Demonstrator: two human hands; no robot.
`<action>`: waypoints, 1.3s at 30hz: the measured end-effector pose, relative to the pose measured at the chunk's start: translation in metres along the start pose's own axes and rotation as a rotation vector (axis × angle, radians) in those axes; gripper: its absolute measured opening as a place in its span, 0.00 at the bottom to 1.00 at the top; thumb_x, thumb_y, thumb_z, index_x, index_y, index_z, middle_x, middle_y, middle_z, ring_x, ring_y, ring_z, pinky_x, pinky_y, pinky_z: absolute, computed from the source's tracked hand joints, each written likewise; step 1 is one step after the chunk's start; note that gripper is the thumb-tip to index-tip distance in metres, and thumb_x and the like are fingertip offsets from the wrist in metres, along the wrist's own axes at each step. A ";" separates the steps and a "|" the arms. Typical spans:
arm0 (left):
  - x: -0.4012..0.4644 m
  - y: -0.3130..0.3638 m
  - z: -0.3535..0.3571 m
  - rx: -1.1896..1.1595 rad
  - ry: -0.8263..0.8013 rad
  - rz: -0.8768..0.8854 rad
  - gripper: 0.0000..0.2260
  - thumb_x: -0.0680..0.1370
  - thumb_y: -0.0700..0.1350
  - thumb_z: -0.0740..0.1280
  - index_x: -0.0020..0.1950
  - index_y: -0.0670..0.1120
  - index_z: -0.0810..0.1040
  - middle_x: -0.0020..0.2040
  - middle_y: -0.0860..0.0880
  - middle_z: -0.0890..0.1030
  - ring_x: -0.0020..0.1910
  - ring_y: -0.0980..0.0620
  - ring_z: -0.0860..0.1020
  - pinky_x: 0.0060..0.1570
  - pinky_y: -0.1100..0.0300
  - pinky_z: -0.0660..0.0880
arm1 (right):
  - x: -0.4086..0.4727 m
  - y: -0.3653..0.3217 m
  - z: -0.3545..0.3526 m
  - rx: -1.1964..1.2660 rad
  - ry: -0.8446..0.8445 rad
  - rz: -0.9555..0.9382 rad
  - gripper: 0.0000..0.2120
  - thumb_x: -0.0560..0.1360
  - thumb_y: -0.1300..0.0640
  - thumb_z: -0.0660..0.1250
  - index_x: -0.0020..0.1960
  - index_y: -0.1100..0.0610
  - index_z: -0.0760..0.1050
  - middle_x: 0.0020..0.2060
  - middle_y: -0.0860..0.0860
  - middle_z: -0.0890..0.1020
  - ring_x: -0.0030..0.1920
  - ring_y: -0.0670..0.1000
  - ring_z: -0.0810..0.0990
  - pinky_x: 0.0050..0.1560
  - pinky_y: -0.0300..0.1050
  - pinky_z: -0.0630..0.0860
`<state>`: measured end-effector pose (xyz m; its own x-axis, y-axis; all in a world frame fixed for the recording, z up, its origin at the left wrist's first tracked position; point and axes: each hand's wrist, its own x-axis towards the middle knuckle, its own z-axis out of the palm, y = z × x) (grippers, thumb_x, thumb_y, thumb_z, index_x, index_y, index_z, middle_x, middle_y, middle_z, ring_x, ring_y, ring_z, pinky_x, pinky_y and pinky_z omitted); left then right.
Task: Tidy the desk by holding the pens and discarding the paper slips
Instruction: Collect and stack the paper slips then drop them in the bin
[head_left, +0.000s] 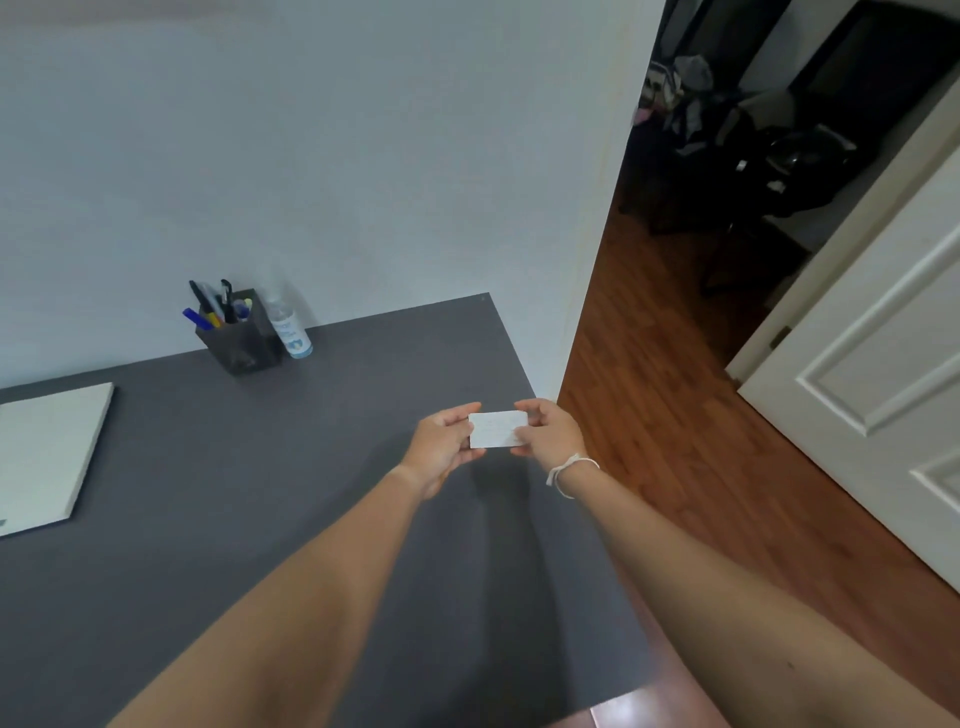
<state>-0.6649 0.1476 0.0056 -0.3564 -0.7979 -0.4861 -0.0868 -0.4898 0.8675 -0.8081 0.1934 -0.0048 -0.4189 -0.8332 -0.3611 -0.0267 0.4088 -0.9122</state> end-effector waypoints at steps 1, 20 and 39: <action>0.006 0.004 -0.001 0.025 -0.004 0.002 0.16 0.79 0.36 0.58 0.66 0.42 0.72 0.57 0.43 0.78 0.50 0.49 0.79 0.53 0.55 0.76 | 0.007 -0.001 0.001 0.007 0.008 0.008 0.17 0.73 0.72 0.60 0.59 0.59 0.74 0.50 0.54 0.77 0.48 0.54 0.79 0.35 0.34 0.80; 0.120 -0.010 0.036 1.218 0.072 0.405 0.22 0.79 0.50 0.58 0.73 0.47 0.65 0.75 0.46 0.63 0.75 0.46 0.60 0.75 0.51 0.54 | 0.164 0.042 -0.051 0.214 0.374 0.200 0.17 0.71 0.72 0.59 0.52 0.56 0.76 0.41 0.48 0.78 0.37 0.47 0.79 0.28 0.34 0.79; 0.148 -0.023 0.040 1.339 0.188 0.532 0.23 0.76 0.52 0.61 0.70 0.47 0.69 0.73 0.46 0.69 0.73 0.45 0.65 0.74 0.50 0.57 | 0.272 0.162 0.000 -0.156 0.199 0.484 0.11 0.74 0.63 0.57 0.54 0.56 0.73 0.45 0.53 0.77 0.52 0.61 0.79 0.57 0.56 0.77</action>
<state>-0.7525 0.0553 -0.0821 -0.5070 -0.8619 0.0031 -0.8096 0.4775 0.3415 -0.9259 0.0330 -0.2504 -0.5798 -0.4558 -0.6754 0.0840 0.7910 -0.6060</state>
